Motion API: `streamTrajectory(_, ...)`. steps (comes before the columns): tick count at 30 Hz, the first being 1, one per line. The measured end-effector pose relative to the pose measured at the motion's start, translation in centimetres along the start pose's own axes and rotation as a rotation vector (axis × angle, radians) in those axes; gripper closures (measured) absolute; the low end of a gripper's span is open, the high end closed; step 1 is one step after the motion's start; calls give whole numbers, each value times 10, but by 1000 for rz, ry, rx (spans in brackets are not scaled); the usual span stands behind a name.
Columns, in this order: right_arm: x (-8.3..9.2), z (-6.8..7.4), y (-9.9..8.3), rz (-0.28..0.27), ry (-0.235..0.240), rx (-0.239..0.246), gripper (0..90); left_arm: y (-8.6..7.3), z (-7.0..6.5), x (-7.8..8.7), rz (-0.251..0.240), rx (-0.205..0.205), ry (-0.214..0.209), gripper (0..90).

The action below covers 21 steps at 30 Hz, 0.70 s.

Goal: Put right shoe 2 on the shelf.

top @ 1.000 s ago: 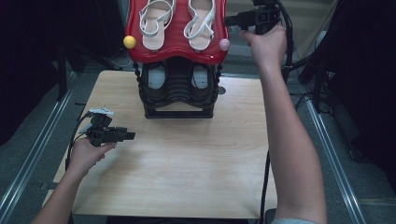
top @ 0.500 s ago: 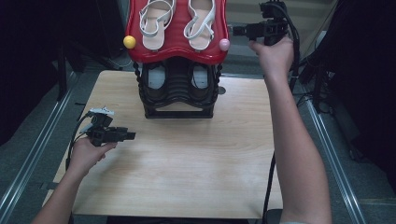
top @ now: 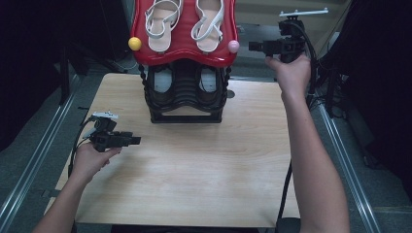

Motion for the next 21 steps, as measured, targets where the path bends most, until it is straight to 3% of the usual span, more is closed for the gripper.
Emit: streamTrajectory(21,3,-11,-37,5,4,-28,347,1,0,-1,-4,-12,-1,460)
Point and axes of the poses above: each handheld gripper's, and its own axes: x roughly backward along the jaws, y roughly out of its top, z roughly to its left, the point moved 1 cm from there along -x, roughly forward along the jaws, and after that the axes turned 5 degrees about -z, right-handed, at the moved point
